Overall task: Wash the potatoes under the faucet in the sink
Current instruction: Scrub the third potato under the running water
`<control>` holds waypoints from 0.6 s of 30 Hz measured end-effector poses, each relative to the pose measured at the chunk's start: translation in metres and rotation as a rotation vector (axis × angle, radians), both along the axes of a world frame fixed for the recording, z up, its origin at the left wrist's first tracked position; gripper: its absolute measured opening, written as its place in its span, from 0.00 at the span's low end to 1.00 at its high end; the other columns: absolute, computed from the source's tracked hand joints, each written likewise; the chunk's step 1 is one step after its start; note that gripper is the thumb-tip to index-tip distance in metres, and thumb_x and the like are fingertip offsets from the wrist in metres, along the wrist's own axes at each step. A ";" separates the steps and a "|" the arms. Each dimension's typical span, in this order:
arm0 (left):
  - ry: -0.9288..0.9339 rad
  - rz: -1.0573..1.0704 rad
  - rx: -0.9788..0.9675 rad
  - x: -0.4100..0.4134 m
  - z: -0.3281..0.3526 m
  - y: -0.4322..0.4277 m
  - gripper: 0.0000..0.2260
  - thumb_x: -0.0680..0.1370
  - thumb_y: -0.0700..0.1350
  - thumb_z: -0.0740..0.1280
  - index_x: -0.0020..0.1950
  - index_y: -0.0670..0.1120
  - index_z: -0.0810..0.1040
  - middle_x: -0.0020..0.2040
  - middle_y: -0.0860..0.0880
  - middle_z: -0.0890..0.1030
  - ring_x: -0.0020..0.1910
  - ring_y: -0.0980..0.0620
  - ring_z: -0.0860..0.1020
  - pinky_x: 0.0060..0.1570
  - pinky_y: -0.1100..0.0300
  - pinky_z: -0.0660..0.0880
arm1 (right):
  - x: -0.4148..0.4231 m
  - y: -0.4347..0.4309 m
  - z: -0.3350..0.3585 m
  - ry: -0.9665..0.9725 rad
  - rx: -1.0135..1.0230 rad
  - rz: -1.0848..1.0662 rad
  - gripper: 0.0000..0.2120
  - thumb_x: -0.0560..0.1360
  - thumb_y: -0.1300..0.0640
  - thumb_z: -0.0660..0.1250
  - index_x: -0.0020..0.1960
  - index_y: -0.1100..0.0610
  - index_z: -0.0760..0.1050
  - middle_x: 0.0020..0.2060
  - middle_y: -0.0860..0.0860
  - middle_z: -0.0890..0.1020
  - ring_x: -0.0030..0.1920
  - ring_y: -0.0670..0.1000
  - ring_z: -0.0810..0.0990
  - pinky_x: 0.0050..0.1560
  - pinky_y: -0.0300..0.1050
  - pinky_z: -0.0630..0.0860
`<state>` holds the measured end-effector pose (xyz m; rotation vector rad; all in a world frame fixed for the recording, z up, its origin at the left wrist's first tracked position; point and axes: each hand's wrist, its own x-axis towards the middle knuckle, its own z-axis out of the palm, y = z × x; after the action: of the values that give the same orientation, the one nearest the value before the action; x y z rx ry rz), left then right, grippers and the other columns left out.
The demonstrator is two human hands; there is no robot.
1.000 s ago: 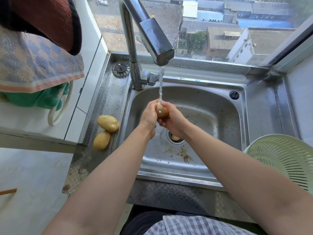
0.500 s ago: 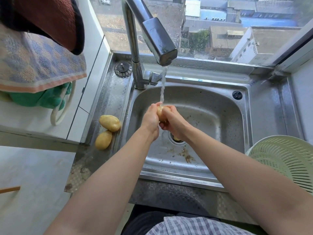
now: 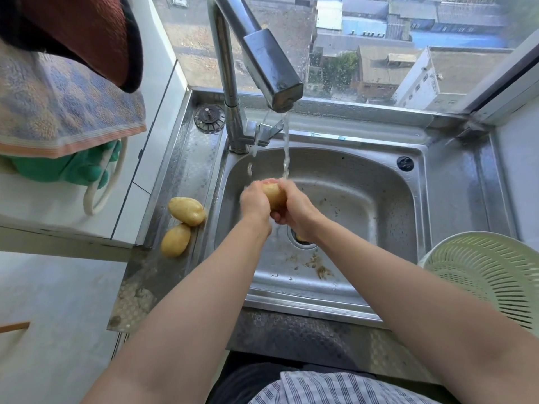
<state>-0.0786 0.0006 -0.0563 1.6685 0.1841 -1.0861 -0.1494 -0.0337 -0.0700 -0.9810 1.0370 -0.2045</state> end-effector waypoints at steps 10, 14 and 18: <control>-0.160 -0.270 -0.179 -0.005 -0.012 0.008 0.18 0.81 0.59 0.55 0.51 0.48 0.77 0.48 0.47 0.80 0.49 0.50 0.77 0.46 0.58 0.73 | -0.001 -0.011 0.004 0.146 -0.286 -0.024 0.24 0.84 0.44 0.44 0.42 0.55 0.72 0.30 0.50 0.71 0.26 0.44 0.67 0.25 0.35 0.64; 0.044 -0.098 -0.153 0.001 -0.011 0.007 0.19 0.82 0.59 0.52 0.53 0.49 0.78 0.46 0.46 0.81 0.41 0.51 0.79 0.37 0.56 0.77 | -0.011 -0.006 -0.003 -0.075 -0.199 0.158 0.17 0.82 0.50 0.56 0.70 0.48 0.62 0.42 0.53 0.75 0.34 0.47 0.70 0.31 0.38 0.68; -0.029 -0.178 -0.123 -0.007 -0.014 0.012 0.21 0.82 0.59 0.51 0.65 0.46 0.71 0.57 0.43 0.79 0.48 0.49 0.79 0.37 0.56 0.77 | -0.005 -0.001 -0.001 -0.003 -0.244 0.101 0.19 0.81 0.45 0.58 0.67 0.53 0.63 0.44 0.51 0.76 0.33 0.44 0.74 0.31 0.36 0.72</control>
<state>-0.0854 0.0124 -0.0707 1.6108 -0.0504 -1.1811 -0.1543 -0.0349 -0.0706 -1.2505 0.9715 -0.2539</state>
